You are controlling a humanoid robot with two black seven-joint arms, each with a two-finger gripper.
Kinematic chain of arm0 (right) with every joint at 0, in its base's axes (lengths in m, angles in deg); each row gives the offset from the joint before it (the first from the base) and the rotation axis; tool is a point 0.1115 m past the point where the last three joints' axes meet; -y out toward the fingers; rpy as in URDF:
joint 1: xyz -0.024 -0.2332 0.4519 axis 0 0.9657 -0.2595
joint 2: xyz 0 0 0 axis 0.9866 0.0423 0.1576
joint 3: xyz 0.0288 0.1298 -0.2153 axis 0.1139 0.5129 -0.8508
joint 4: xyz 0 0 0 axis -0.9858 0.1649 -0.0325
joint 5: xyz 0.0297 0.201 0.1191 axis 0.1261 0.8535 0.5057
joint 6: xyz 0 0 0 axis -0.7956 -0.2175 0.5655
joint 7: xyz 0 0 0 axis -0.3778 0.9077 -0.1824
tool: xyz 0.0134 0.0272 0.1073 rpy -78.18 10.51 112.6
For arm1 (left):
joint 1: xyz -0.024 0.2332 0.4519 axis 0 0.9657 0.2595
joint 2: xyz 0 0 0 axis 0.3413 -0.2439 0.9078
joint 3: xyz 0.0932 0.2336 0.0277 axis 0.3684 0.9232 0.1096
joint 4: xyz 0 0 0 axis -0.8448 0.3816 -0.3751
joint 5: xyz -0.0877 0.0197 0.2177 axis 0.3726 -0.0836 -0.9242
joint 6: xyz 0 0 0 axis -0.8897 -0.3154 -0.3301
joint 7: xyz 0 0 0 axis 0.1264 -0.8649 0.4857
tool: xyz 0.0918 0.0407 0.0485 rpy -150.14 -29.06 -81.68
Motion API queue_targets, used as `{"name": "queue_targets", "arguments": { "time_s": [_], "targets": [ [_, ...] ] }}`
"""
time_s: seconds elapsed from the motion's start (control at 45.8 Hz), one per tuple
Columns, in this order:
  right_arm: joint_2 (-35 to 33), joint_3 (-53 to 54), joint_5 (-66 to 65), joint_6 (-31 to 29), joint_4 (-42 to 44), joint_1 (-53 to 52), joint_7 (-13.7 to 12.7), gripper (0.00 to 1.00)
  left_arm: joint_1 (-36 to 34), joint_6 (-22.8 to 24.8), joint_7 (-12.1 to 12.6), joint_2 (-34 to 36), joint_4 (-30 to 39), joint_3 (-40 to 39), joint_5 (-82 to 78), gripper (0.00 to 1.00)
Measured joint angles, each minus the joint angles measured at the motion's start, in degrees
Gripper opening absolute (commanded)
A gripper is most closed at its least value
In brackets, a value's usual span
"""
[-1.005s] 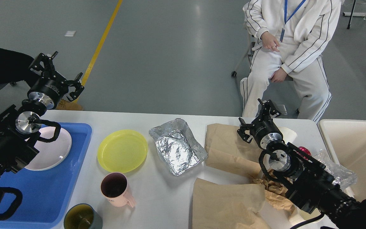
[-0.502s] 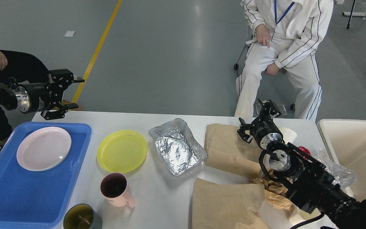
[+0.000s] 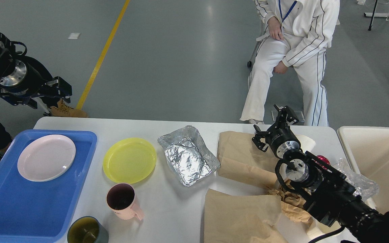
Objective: Tidy desktop
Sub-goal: 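Reach the left gripper down and grasp the dark red cup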
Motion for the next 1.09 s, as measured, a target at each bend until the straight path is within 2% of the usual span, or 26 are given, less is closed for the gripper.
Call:
{"name": "queue_targets", "arguments": {
  "time_s": [0.218,0.415,0.546,0.83,1.092],
  "targets": [
    [0.0,0.0,0.01,0.0,0.0,0.0,0.0,1.0,-6.53,0.01,-0.21,-5.48,12.44,6.0,-1.73,0.96],
    [0.0,0.0,0.01,0.0,0.0,0.0,-0.02,1.0,-11.36,0.0,-0.33,-8.6,23.57,6.64,-1.71,0.96],
    [0.0,0.0,0.01,0.0,0.0,0.0,-0.01,1.0,-12.04,0.0,-0.34,-10.78,28.51,6.42,-1.63,0.96],
    [0.0,0.0,0.01,0.0,0.0,0.0,-0.01,1.0,-6.6,-0.02,-0.26,-15.11,29.6,6.21,-1.58,0.96],
    [0.0,0.0,0.01,0.0,0.0,0.0,-0.01,1.0,0.46,-0.02,-0.66,-19.7,27.12,5.18,-0.78,0.96]
  ]
}}
